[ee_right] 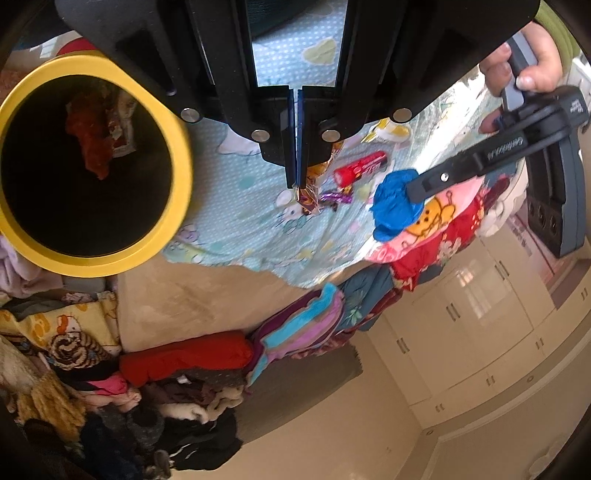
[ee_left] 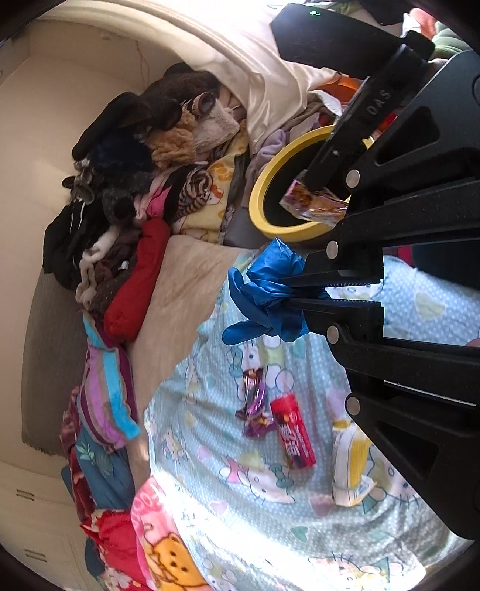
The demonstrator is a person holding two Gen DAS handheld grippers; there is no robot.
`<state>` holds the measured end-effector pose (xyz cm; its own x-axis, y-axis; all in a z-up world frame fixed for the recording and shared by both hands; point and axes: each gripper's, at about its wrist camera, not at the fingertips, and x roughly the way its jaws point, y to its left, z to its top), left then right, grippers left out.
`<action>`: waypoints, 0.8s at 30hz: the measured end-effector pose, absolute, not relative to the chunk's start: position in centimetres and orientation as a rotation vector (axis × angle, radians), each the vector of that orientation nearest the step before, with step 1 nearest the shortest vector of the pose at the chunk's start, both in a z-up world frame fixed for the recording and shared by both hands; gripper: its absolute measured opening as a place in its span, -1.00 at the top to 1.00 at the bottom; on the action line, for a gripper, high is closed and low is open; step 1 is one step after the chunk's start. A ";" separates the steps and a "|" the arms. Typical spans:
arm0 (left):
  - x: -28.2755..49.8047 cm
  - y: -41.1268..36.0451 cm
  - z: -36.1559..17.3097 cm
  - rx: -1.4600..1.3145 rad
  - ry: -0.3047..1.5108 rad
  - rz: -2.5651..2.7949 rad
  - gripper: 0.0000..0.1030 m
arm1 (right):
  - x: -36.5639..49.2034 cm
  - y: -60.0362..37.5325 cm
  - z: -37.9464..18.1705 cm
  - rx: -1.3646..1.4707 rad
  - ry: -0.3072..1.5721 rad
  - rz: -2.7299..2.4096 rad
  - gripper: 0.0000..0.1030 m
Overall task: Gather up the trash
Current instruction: 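Lift the blue bag and candy wrapper and carry both over the bin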
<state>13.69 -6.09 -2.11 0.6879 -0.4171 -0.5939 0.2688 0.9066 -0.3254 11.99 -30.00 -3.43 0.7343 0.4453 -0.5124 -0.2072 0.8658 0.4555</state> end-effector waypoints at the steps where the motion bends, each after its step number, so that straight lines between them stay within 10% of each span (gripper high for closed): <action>1: 13.7 -6.4 -2.1 -0.217 0.716 -0.392 0.96 | 12.0 -30.5 -3.4 0.393 0.650 0.360 0.98; 24: 12.7 -13.8 -2.4 -0.124 0.728 -0.522 0.96 | 11.8 -40.5 -3.8 0.462 0.578 0.129 0.98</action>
<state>12.66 -13.79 -2.43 0.6256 -0.4956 -0.6025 0.4111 0.8658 -0.2852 11.75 -40.49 -3.80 0.8327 0.2444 -0.4969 0.0107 0.8901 0.4556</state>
